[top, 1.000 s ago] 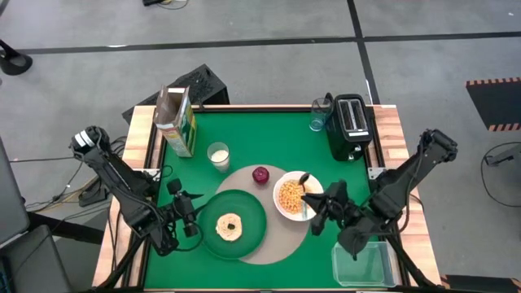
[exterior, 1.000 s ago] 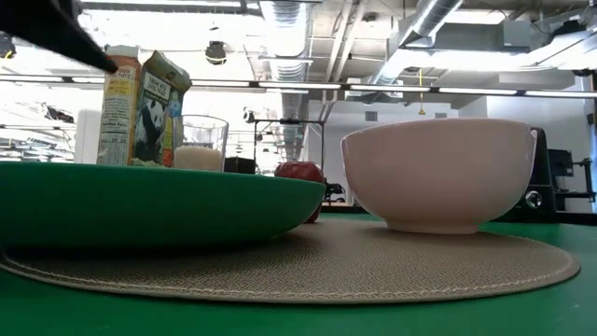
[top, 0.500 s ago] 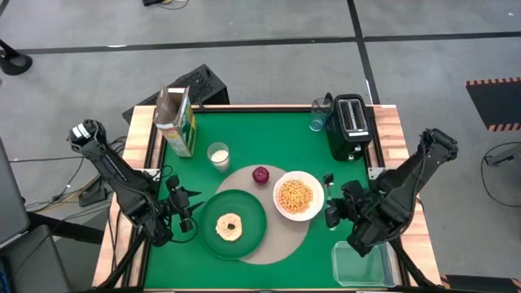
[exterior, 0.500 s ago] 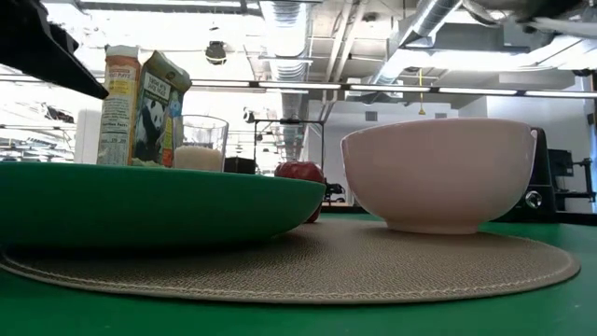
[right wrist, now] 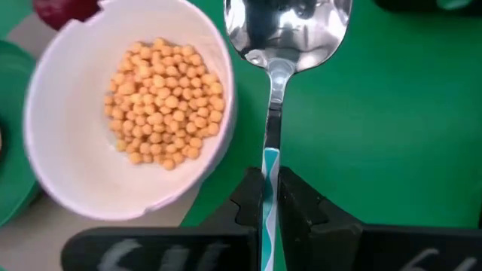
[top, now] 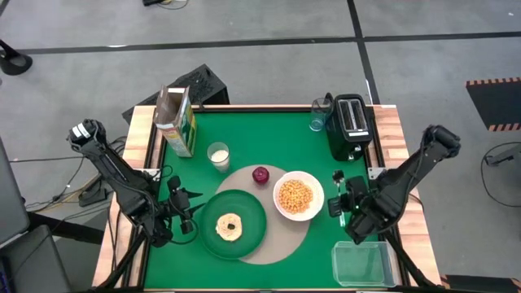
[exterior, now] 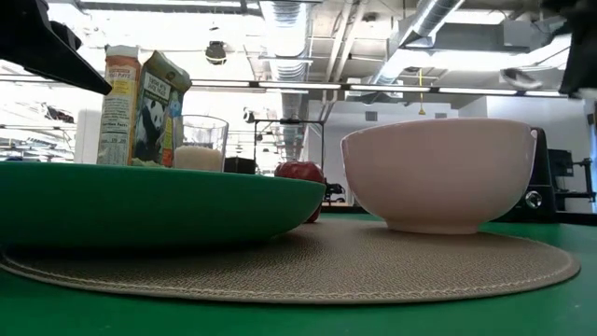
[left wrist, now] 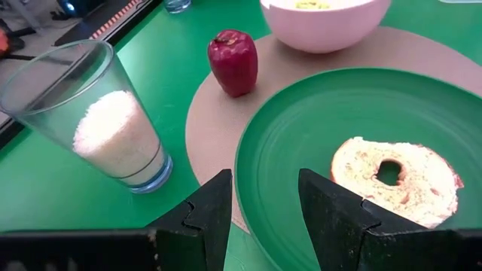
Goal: Arrange a breakfast setting
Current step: Put the white green spoon to the right of the white bowl on the table
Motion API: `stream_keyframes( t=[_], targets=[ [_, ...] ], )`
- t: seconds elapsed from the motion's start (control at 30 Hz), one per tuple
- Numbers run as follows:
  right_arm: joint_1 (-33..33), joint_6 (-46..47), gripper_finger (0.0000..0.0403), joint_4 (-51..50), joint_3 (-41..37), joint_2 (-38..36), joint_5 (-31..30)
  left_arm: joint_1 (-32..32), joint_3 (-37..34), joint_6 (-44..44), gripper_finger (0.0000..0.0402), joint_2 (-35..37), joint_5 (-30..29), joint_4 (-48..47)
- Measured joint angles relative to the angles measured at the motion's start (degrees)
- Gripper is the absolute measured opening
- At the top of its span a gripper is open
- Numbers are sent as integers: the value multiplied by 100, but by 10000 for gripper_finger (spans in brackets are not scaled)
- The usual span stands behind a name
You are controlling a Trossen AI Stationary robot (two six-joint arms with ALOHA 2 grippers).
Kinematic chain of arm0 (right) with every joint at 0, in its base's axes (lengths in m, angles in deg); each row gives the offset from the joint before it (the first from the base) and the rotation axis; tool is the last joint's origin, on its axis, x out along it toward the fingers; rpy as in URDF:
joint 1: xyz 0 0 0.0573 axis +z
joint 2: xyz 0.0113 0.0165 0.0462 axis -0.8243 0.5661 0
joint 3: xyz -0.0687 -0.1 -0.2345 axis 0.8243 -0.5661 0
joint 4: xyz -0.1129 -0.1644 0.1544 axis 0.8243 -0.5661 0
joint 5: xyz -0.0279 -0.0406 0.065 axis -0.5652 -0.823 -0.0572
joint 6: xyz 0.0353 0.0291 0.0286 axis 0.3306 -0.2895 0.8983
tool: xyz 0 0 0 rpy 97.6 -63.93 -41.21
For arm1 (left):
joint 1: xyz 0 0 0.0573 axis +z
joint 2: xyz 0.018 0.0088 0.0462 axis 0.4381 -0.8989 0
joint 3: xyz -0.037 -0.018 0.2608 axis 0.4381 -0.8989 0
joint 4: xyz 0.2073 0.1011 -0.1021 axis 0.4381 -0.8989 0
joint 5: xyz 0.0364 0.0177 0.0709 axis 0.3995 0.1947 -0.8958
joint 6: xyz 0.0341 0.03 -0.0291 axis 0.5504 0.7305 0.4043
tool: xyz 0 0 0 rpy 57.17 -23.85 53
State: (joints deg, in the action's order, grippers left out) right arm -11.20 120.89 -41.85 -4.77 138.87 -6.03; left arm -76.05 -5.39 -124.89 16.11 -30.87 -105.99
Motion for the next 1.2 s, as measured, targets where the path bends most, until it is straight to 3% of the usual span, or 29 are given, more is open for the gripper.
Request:
stream_keyframes(
  t=[0.53, 0.83, 1.2],
  targets=[
    [-1174, -1022, 40, 2283, -1789, -491, 989, 0, 0, 1, 142, -4, 17, -7],
    [-1756, -1656, 40, 3195, -2217, -489, 1380, 0, 0, 97, 142, -4, 11, -11],
    [-1902, -1736, 40, 4229, -2780, -380, 1558, 0, 0, 208, 141, -7, 0, -13]
  ],
)
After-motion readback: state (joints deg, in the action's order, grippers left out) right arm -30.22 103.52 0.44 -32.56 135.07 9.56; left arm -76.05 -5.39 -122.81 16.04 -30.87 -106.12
